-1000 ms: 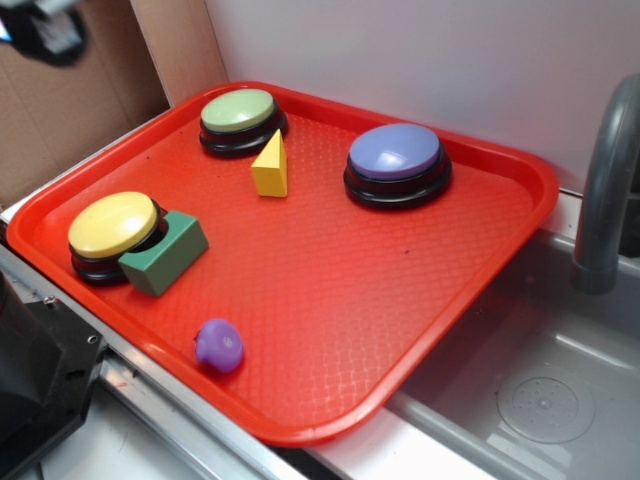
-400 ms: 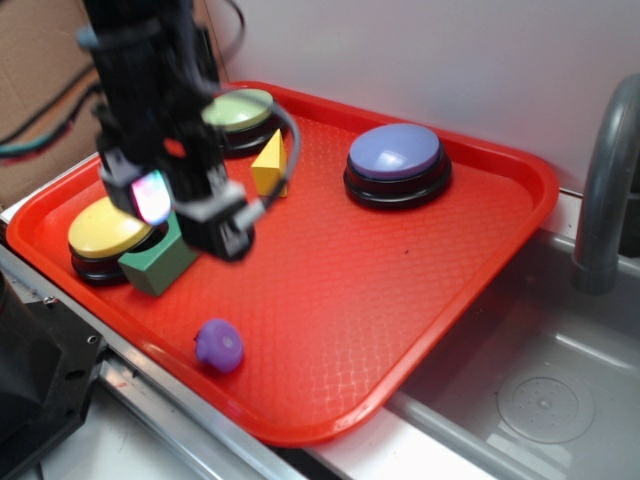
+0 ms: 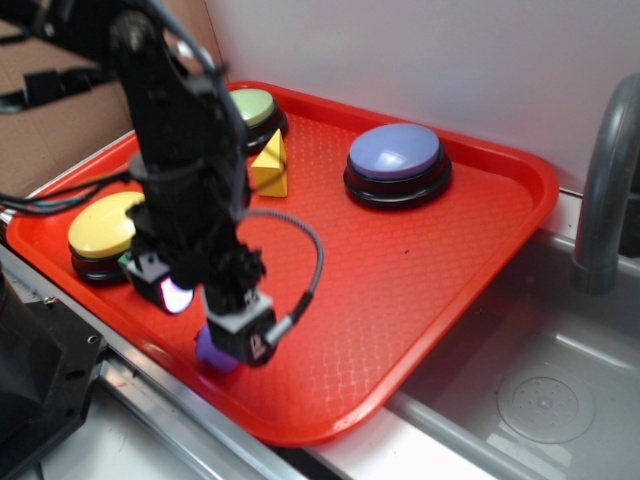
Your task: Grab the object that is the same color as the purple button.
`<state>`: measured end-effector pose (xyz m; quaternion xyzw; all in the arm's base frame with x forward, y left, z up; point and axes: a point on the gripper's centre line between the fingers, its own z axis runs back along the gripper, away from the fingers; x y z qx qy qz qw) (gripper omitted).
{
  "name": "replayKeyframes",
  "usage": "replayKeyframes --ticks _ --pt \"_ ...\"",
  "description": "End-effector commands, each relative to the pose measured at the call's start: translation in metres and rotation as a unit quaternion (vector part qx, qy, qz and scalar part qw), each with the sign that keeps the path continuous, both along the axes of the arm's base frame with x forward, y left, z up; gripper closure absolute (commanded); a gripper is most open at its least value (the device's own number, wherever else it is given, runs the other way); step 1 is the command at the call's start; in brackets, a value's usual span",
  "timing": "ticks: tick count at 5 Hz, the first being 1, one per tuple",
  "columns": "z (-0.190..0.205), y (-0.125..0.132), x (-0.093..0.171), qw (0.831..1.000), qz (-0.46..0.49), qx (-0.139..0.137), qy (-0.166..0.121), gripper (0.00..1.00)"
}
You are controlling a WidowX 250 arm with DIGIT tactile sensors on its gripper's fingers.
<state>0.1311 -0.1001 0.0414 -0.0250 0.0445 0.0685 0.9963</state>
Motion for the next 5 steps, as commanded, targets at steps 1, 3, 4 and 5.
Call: replayKeyframes --ticks 1,3,4,5 --pt "-0.019 0.001 -0.002 0.999 0.021 0.01 -0.024 0.0" --pt "-0.029 0.006 -0.003 0.999 0.035 0.026 -0.021 1.0" --pt "-0.029 0.005 0.0 0.999 0.031 0.028 -0.024 1.0" --pt "-0.018 0.003 0.006 0.999 0.027 0.034 -0.031 1.0"
